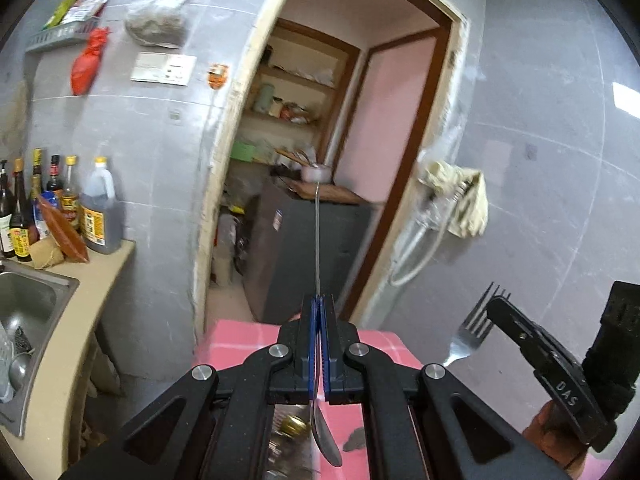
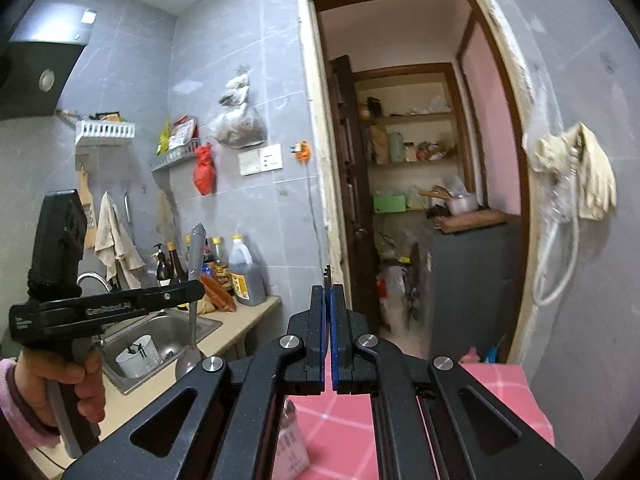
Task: Organize utensils
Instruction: 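Lift the spoon with the left tool while the right tool lifts the fork, then lower the spoon and fork into the white caddy with both tools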
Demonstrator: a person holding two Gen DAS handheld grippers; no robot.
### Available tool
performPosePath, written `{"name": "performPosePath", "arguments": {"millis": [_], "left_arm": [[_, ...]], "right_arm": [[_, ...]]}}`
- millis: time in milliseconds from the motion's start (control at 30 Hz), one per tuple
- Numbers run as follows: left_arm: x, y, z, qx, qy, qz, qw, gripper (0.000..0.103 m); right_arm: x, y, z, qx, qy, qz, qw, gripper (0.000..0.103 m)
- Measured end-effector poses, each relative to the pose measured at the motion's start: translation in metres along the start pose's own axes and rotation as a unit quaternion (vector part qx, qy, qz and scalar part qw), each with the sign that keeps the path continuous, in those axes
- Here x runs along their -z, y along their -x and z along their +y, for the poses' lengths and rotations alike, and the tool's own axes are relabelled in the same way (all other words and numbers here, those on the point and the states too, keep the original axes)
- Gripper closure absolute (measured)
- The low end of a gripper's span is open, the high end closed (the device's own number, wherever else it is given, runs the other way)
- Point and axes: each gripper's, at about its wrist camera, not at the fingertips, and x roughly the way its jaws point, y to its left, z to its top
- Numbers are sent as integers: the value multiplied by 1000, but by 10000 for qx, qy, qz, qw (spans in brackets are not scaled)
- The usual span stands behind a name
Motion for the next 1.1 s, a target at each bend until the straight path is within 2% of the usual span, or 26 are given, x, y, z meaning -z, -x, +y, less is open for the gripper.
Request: {"name": "performPosePath", "arguments": {"millis": [100, 300, 400, 533, 767, 1100], "left_arm": [[5, -6, 19, 69, -57, -173, 9998, 100], [26, -28, 28, 58, -494, -142, 9987, 100], [40, -32, 31, 174, -563, -130, 9982, 100], [55, -37, 35, 128, -677, -125, 9975, 100], [69, -42, 34, 212, -1011, 231, 9944, 100], [71, -39, 50, 470, -374, 569, 9966, 97]], "right_arm": [[4, -18, 19, -9, 287, 99, 9995, 101], [21, -44, 46, 79, 865, 531, 9948, 101], [32, -49, 56, 138, 1097, 709, 9913, 101], [42, -54, 62, 146, 1235, 878, 9883, 101], [59, -58, 65, -75, 1050, 1208, 9871, 101], [81, -65, 44, -288, 229, 1543, 9873, 98]]}}
